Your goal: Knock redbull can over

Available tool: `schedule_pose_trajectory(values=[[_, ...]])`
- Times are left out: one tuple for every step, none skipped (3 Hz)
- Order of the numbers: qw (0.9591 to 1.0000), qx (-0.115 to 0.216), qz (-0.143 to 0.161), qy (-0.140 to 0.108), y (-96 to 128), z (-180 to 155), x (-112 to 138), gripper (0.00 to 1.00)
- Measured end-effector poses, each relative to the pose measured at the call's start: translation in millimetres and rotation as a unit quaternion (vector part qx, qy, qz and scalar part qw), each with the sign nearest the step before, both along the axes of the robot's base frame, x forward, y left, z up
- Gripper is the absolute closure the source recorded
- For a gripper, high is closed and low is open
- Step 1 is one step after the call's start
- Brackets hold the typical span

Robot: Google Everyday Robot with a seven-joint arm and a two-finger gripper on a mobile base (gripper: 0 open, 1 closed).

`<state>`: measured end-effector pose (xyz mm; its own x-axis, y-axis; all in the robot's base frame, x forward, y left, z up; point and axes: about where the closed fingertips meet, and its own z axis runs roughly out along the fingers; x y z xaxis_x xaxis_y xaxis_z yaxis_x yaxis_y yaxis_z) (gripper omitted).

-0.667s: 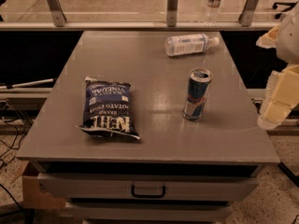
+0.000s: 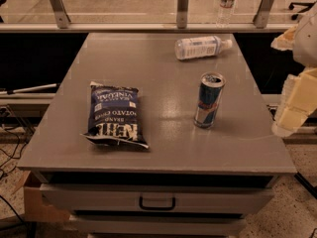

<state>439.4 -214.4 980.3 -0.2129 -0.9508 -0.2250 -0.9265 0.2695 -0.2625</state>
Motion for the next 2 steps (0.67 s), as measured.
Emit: schedule_pose_trajectory(values=[[0.9989, 0.04, 0.021, -0.012, 7.2, -8.3, 7.6, 0.0], [0.9918, 0.109, 0.063, -0.025, 23.1, -25.7, 20.6, 0.0]])
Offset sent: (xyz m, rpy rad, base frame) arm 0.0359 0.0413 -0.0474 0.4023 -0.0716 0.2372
